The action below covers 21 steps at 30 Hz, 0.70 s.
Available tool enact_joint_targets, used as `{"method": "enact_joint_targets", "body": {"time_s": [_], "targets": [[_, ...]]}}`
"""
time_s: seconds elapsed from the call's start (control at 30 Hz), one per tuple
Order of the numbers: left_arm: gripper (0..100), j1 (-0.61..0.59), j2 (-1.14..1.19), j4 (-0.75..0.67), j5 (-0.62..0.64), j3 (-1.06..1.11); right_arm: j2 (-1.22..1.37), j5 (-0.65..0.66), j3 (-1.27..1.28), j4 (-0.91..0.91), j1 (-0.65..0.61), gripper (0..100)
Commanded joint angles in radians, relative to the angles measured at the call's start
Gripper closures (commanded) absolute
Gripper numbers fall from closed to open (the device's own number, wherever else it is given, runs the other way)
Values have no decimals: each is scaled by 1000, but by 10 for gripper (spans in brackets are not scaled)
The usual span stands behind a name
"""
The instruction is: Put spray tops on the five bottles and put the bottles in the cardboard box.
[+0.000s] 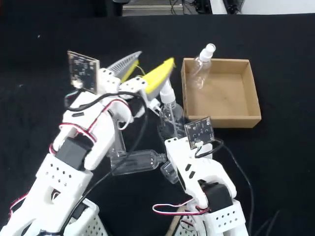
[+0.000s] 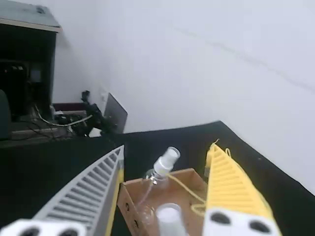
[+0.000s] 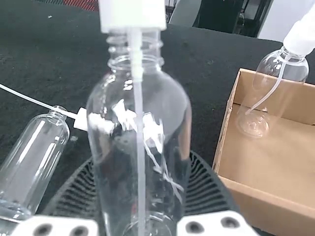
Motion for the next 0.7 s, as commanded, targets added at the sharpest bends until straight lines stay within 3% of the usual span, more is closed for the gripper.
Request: {"method": "enact_joint_targets", "body": {"time_s": [0.0,0.13,0.33,0.67], "targets": [[745,-81,3,-58,0,-13,-97,-9,-48,-5,-5,987],[744,-142,129,-121,-2,-48,-97,-9,-48,-5,-5,987],[747,-117,322,28,-55,-197,-97,-9,-48,-5,-5,987],[747,-1,209,213,-57,-196,-97,-9,-48,-5,-5,987]]}}
